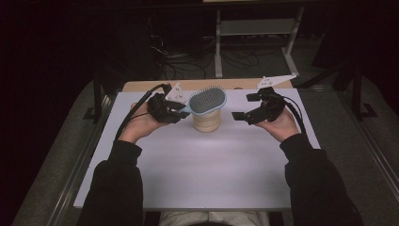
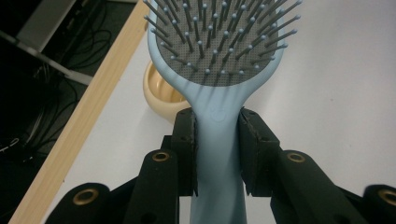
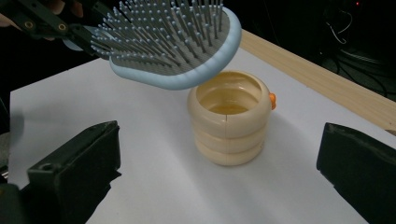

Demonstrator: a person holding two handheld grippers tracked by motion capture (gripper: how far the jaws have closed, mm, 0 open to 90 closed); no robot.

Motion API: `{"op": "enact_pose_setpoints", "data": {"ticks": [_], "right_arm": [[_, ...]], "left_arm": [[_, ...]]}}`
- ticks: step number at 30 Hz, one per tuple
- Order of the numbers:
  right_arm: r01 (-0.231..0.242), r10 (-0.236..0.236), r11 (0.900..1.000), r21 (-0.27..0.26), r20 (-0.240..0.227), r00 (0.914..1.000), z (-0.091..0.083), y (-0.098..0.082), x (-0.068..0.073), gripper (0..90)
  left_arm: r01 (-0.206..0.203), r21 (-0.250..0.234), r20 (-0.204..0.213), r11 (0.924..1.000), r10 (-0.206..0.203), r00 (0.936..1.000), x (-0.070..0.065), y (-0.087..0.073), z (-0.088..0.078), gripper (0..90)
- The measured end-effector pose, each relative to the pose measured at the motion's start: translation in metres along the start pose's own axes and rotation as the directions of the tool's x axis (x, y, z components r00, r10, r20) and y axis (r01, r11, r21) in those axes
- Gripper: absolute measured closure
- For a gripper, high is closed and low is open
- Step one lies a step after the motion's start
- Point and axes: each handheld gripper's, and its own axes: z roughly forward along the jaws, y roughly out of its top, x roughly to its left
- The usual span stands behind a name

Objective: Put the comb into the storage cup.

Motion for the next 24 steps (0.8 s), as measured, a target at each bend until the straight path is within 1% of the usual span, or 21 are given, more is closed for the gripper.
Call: {"op": "enact_pose_setpoints", "data": {"ticks": [2, 9, 12, 14, 18, 22, 24], "right_arm": [[-0.006, 0.006, 1.0, 0.003, -0.006, 1.0, 0.001, 0.003, 0.0, 0.0], [0.006, -0.006, 1.0, 0.028, -0.015, 0.9999, 0.004, 0.014, 0.003, 1.2], [-0.003, 0.004, 0.999, 0.035, -0.011, 0.9999, 0.005, 0.017, 0.001, 1.1], [-0.012, 0.013, 0.999, 0.039, -0.013, 0.9998, 0.006, 0.018, -0.001, 1.2], [-0.025, 0.025, 0.999, 0.037, -0.016, 0.9995, 0.008, 0.022, -0.005, 1.1], [-0.028, 0.029, 0.999, 0.042, -0.019, 0.9994, 0.013, 0.027, -0.004, 1.2], [-0.031, 0.032, 0.999, 0.042, -0.017, 0.9993, 0.015, 0.028, -0.004, 1.2]], "left_arm": [[0.012, -0.017, -0.006, 0.9998, -0.012, 0.9999, -0.001, 0.001, 0.002, 70.3], [0.008, -0.052, 0.001, 0.9986, -0.008, 1.0, -0.005, 0.006, 0.011, 70.3], [0.01, -0.079, 0.008, 0.9968, -0.01, 0.9999, -0.006, 0.009, 0.014, 70.3], [0.006, -0.088, 0.002, 0.9961, -0.006, 1.0, -0.008, 0.012, 0.016, 70.3], [0.001, -0.109, 0.009, 0.994, 0.0, 1.0, -0.011, 0.017, 0.02, 70.3], [-0.003, -0.133, 0.008, 0.9911, 0.004, 1.0, -0.014, 0.02, 0.025, 70.3], [-0.001, -0.142, 0.0, 0.9899, 0.001, 1.0, -0.015, 0.019, 0.026, 70.2]]}}
